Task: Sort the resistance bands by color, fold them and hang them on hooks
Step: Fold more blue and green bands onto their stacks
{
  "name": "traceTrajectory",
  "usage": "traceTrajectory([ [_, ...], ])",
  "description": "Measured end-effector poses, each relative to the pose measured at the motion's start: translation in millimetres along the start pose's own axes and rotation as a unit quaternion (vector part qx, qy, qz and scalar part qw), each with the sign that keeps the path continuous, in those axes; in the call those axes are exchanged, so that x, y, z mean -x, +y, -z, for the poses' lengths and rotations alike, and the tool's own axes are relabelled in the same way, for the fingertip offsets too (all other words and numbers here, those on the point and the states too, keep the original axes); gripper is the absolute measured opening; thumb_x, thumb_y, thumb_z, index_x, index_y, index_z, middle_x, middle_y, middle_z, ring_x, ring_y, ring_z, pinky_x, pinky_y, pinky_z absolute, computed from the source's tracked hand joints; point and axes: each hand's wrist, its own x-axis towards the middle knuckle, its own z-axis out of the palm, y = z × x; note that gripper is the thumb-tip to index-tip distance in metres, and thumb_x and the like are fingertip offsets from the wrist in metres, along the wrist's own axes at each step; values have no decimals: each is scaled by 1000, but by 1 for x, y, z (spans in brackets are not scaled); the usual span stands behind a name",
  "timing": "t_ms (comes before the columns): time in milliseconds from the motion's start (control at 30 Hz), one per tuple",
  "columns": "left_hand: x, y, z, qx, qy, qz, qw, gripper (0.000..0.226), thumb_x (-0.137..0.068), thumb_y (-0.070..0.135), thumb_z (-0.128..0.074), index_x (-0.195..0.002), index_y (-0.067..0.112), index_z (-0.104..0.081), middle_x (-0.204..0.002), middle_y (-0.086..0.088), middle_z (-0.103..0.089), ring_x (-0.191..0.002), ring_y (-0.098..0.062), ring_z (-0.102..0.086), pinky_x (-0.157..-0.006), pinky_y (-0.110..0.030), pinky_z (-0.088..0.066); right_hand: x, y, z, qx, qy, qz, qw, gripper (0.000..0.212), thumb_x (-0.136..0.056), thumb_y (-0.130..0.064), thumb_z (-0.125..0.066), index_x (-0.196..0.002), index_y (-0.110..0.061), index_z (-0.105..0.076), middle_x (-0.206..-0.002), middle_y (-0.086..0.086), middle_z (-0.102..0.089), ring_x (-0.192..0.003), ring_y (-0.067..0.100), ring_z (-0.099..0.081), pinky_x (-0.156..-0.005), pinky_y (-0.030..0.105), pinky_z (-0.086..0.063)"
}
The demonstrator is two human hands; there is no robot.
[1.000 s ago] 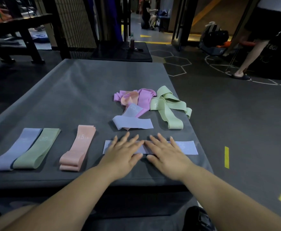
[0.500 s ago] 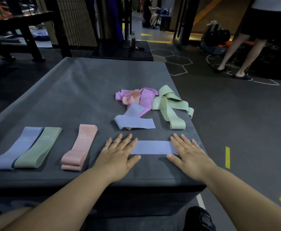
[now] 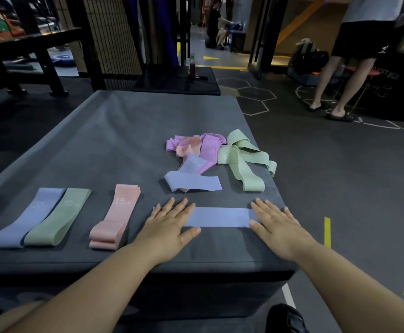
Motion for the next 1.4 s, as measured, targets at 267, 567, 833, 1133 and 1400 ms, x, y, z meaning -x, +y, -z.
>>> traceTrajectory([
  [267,-5,-3,20,19,182,92,979,32,-97,30,-48,-128,29,-57,-126,8,-61,-118,-21,-47,-96,-34,-36,-4,5,17,-3,69,-27,997,43,-103,-24,-32,-143,-36,-43,-145,-13,-39,-136,16,-30,-109,41,-23],
  [567,-10,-3,29,-19,141,139,980,29,-96,30,-50,-125,31,-56,-123,6,-55,-118,-19,-38,-87,-28,-33,-12,9,21,-3,79,-40,996,38,-96,-25,-47,-132,-34,-56,-128,-2,-47,-123,24,-37,-104,38,-33],
  [833,-8,-6,31,25,153,129,980,13,-94,31,-56,-103,28,-66,-117,7,-54,-108,-18,-45,-81,-26,-34,-13,19,22,-33,133,-32,990,19,-90,-28,-60,-107,-25,-69,-106,-8,-46,-115,23,-43,-98,31,-38],
  [1133,-1,-7,42,130,256,114,951,7,-89,20,-65,-92,26,-68,-93,7,-62,-95,-17,-60,-84,-28,-45,-8,17,31,-82,265,-28,960,9,-89,-26,-65,-92,-30,-72,-91,-8,-64,-98,19,-47,-78,30,-40],
  [1400,-2,-14,27,165,229,101,954,13,-90,31,-65,-88,20,-72,-91,3,-65,-89,-17,-59,-80,-30,-45,-5,21,31,-89,211,7,973,10,-85,-21,-68,-86,-29,-74,-90,-13,-60,-101,15,-48,-84,30,-44],
])
